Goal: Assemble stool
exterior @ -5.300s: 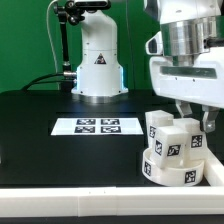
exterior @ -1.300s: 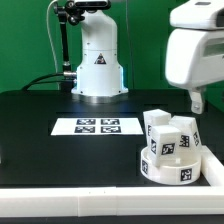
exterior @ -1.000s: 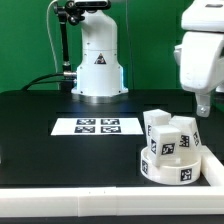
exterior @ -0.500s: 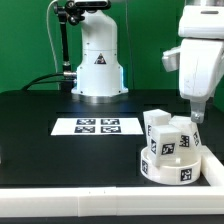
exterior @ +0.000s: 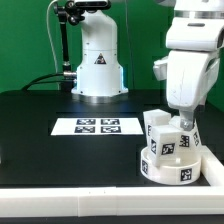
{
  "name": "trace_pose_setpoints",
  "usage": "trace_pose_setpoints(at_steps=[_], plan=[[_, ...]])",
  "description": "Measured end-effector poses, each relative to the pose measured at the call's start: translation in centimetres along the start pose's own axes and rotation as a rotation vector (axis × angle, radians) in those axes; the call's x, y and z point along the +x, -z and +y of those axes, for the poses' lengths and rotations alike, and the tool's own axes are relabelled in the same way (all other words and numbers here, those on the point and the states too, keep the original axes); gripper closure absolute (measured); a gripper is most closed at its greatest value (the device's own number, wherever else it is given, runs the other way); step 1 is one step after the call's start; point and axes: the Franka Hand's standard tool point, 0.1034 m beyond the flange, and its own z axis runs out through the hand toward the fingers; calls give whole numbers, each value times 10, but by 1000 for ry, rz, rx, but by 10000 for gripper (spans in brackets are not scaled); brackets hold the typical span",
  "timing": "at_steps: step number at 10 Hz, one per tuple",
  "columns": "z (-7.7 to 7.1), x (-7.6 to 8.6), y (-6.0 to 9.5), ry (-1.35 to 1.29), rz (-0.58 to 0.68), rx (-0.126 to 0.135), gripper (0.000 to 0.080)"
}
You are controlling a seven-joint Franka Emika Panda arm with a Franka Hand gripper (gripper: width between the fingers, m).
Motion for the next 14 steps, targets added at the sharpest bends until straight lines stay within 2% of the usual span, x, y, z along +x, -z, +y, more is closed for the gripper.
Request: trace_pose_setpoints(at_steps=[5, 7, 8, 9, 12, 14], plan=[[-2, -2, -7, -3, -7, 8, 151], [0, -4, -7, -8, -8, 8, 421], [1, -5, -7, -9, -7, 8, 421], [1, -5, -7, -9, -7, 8, 464], [1, -5, -7, -39, -7, 9, 464], [0, -5, -7, -182, -7, 9, 464]])
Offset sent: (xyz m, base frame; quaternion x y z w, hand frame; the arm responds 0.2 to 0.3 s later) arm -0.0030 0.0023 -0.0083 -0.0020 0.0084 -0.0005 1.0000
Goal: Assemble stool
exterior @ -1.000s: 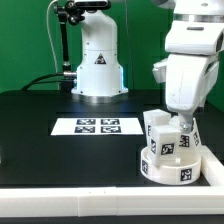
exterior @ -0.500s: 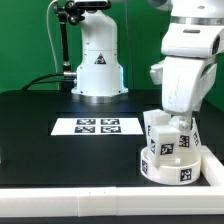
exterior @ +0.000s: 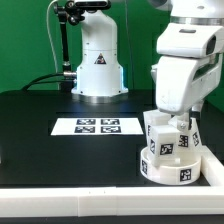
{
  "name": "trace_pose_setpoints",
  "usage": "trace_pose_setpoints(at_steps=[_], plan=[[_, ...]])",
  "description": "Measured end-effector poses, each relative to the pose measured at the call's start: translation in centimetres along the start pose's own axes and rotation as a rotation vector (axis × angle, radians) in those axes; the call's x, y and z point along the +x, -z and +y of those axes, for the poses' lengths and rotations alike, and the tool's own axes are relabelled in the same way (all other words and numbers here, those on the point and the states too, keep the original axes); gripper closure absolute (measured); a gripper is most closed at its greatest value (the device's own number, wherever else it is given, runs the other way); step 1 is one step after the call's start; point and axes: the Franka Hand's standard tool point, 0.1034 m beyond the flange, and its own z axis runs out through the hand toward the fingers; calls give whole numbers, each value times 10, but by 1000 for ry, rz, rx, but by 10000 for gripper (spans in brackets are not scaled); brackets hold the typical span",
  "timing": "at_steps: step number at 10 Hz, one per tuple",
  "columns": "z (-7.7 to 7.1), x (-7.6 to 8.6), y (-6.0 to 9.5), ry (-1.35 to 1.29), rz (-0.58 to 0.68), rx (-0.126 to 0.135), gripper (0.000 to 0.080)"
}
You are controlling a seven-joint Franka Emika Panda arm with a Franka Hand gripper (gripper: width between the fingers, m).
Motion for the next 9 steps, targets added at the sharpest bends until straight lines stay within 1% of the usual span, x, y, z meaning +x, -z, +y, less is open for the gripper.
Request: trace_pose_setpoints(at_steps=[3, 5, 6, 7, 8, 9], plan=[[-2, 0, -1, -321, 3, 6, 462], [-3, 1, -2, -598, 16, 19, 462], [-4, 2, -2, -716, 17, 26, 462], [-6, 3, -2, -854, 20, 46, 462], [-8, 4, -2, -963, 20, 56, 462], [-8, 5, -2, -1030, 18, 57, 462]])
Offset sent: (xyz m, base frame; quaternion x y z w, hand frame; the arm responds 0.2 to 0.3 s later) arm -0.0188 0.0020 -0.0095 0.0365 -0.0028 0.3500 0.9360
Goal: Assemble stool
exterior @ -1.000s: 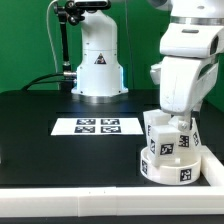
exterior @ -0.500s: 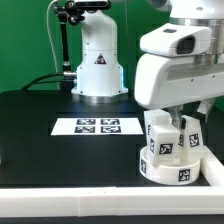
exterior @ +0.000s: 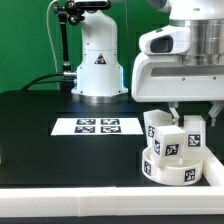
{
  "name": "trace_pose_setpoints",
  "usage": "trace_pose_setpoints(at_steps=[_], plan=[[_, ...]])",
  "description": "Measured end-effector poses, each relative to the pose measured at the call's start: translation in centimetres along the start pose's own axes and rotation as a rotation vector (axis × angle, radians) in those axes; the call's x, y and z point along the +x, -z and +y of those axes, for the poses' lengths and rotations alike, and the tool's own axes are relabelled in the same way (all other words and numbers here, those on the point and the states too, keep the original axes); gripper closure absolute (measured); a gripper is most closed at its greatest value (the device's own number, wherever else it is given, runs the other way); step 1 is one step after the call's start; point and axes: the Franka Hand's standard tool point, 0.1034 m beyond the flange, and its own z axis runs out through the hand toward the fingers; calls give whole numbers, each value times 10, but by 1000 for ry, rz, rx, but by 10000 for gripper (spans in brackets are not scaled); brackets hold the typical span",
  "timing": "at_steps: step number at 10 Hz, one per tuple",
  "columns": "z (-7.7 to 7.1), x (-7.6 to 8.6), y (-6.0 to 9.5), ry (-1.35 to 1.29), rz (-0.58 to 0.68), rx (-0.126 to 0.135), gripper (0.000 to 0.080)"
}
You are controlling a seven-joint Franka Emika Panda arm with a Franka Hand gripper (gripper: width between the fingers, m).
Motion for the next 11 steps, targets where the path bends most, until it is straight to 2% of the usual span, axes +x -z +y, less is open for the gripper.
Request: trace_pose_setpoints(at_steps=[8, 11], plan=[[-3, -1, 0, -514, -11, 22, 462], [-1, 0, -1, -834, -19, 89, 462]])
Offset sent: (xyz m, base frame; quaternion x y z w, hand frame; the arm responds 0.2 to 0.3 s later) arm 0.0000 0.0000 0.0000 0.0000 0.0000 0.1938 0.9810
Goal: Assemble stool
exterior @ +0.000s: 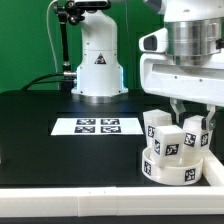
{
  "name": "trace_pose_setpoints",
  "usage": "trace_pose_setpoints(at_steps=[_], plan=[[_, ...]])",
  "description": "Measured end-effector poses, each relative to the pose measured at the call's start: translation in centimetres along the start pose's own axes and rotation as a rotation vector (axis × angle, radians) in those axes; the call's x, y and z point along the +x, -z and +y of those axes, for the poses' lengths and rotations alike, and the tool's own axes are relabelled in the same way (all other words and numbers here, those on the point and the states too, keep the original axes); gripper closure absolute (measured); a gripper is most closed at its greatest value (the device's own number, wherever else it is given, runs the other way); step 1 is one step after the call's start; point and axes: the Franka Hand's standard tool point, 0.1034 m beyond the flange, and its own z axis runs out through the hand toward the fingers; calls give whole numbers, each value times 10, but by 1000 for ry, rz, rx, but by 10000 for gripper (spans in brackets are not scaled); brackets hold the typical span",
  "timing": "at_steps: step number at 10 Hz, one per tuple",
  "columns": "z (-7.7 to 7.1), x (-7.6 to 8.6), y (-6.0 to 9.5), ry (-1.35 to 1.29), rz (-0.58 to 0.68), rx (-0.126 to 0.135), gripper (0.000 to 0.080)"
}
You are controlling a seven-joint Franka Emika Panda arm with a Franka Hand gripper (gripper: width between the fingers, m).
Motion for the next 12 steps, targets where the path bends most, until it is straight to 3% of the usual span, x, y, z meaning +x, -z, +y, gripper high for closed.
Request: trace_pose_setpoints(at_steps=[1, 5, 12], plan=[[-1, 0, 0, -131, -11, 23, 462], [-5, -2, 0, -536, -48, 62, 462], [-6, -2, -1, -826, -71, 69, 461]])
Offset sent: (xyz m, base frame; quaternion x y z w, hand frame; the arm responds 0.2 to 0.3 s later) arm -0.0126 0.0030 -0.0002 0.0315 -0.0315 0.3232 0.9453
